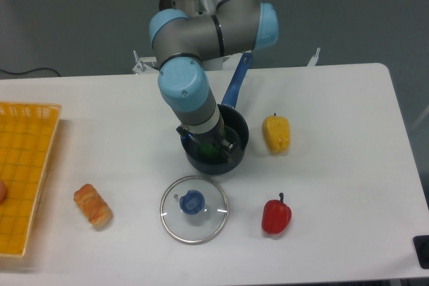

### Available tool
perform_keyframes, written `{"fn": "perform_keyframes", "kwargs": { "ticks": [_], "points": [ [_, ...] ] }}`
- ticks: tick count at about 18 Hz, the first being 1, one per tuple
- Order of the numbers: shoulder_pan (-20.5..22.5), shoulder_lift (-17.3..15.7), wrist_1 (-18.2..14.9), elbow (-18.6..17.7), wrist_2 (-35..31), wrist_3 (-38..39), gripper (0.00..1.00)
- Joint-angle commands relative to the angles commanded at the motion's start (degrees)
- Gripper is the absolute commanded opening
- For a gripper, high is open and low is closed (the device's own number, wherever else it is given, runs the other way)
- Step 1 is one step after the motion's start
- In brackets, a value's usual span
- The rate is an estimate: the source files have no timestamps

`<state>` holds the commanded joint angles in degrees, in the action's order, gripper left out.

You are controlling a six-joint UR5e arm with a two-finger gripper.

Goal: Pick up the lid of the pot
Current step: 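Move the gripper from the pot over to the glass lid's blue knob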

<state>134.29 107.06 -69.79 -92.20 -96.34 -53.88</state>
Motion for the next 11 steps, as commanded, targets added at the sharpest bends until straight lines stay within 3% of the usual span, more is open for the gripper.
{"fn": "perform_keyframes", "kwargs": {
  "ticks": [4, 11],
  "points": [
    [0.8, -0.4, 1.8, 0.4, 2.6, 5.8, 1.0],
    [0.9, -0.4, 1.9, 0.5, 3.3, 16.4, 1.0]
  ]
}}
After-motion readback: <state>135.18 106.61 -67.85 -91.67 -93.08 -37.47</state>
